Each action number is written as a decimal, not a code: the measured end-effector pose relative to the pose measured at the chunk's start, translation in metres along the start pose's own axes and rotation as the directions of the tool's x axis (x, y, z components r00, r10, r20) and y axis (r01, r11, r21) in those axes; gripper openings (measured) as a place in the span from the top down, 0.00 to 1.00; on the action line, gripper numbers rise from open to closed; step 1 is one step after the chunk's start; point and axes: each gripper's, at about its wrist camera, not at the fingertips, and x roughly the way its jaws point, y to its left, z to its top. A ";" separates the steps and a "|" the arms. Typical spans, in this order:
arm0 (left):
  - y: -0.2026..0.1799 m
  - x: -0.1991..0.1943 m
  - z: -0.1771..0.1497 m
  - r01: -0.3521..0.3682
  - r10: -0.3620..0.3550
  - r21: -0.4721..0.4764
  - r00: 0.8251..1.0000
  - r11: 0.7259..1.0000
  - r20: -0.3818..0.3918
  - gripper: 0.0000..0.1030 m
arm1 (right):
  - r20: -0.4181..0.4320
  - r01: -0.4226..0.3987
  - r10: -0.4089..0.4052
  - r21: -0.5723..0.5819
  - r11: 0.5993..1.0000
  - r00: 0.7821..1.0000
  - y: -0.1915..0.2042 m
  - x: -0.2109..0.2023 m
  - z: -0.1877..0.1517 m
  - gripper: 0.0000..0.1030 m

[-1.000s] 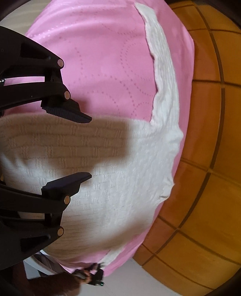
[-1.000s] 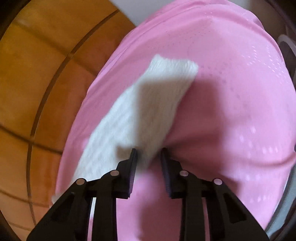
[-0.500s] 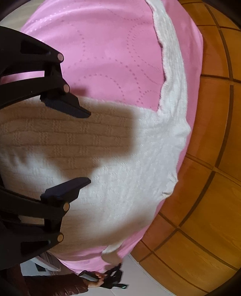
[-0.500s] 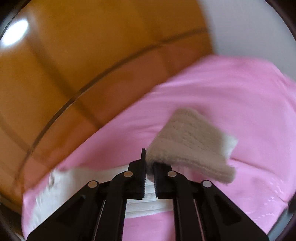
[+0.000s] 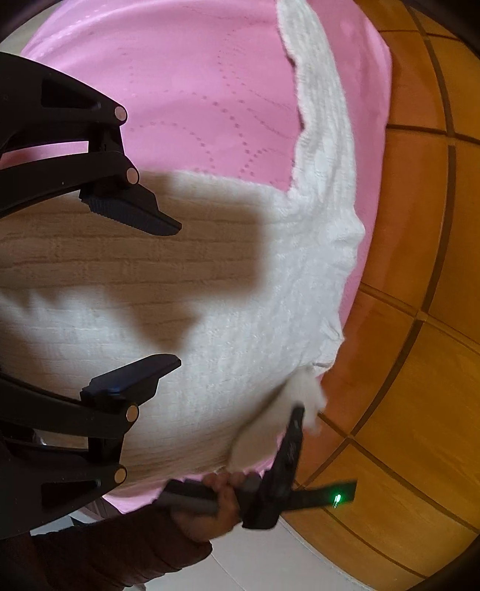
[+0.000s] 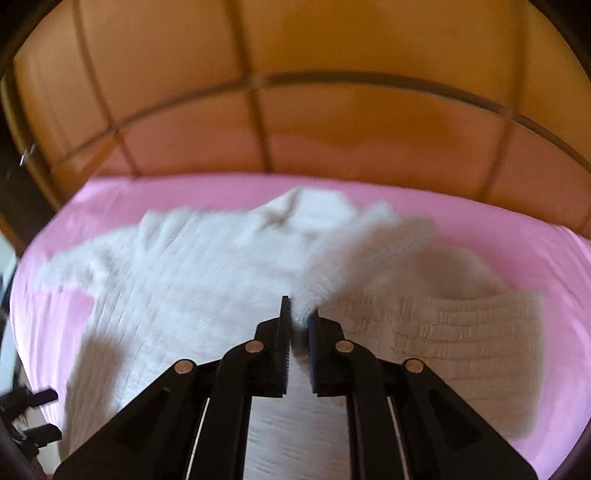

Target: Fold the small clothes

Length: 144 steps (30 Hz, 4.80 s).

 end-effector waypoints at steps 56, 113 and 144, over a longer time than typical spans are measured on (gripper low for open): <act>0.032 0.111 0.105 -0.121 0.138 -0.180 0.987 0.976 0.085 0.55 | 0.029 0.267 -0.290 0.312 0.912 0.957 -0.097 -0.008 -0.085 0.24; 0.036 0.059 0.084 0.042 -0.031 -0.160 0.997 0.986 0.067 0.71 | 0.045 0.338 -0.365 0.284 0.897 0.930 -0.086 -0.013 -0.083 0.18; 0.024 0.044 0.010 -0.098 0.102 -0.037 0.987 0.994 0.127 0.67 | 0.105 -0.367 0.353 0.174 0.914 0.930 0.086 -0.025 0.019 0.94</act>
